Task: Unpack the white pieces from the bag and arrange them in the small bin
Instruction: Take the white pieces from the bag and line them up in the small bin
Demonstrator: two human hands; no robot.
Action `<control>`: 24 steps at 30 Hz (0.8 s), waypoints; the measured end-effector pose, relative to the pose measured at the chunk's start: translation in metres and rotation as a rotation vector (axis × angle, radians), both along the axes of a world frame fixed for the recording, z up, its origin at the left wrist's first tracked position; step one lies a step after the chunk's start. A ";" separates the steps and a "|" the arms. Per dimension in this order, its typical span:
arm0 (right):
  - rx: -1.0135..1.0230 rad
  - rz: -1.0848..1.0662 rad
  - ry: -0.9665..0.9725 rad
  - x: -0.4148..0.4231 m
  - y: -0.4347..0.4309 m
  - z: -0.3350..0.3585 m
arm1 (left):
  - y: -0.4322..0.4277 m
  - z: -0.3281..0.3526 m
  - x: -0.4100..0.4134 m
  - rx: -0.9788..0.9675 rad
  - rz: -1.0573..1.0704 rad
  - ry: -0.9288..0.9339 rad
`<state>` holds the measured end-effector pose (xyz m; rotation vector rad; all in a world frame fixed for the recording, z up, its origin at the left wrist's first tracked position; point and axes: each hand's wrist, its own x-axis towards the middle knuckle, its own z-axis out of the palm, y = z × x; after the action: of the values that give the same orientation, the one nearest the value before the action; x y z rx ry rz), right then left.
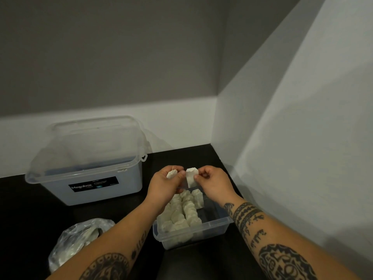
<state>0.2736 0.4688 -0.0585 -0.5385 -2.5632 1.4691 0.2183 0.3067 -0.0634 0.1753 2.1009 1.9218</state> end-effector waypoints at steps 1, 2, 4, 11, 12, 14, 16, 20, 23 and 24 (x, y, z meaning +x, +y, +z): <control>0.040 -0.027 -0.038 0.001 0.000 -0.002 | -0.002 -0.001 -0.002 -0.001 0.023 -0.011; 0.078 -0.058 -0.079 0.001 0.000 -0.006 | -0.004 -0.001 -0.003 0.008 0.041 -0.024; 0.161 -0.108 -0.185 0.000 -0.001 -0.016 | -0.008 -0.002 -0.004 0.042 0.059 -0.051; 0.502 -0.080 -0.520 -0.014 -0.016 -0.050 | -0.013 -0.007 0.000 0.050 0.065 -0.027; 0.521 -0.074 -0.547 -0.015 -0.016 -0.052 | -0.014 -0.007 0.000 0.049 0.062 -0.023; 0.555 -0.075 -0.585 -0.018 -0.016 -0.056 | -0.014 -0.007 0.000 0.048 0.054 -0.019; 0.561 -0.079 -0.600 -0.021 -0.017 -0.060 | -0.015 -0.008 0.000 0.042 0.045 -0.022; 0.506 -0.117 -0.585 -0.027 -0.016 -0.065 | -0.016 -0.009 -0.001 0.045 0.036 -0.031; 0.447 -0.134 -0.584 -0.031 -0.014 -0.067 | -0.016 -0.010 -0.002 0.049 0.040 -0.033; 0.432 -0.136 -0.591 -0.032 -0.014 -0.067 | -0.016 -0.010 -0.002 0.046 0.040 -0.034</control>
<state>0.2414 0.4549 -0.1257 -1.1831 -3.0619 0.7400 0.2167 0.2908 -0.0735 0.1109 2.0544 1.9832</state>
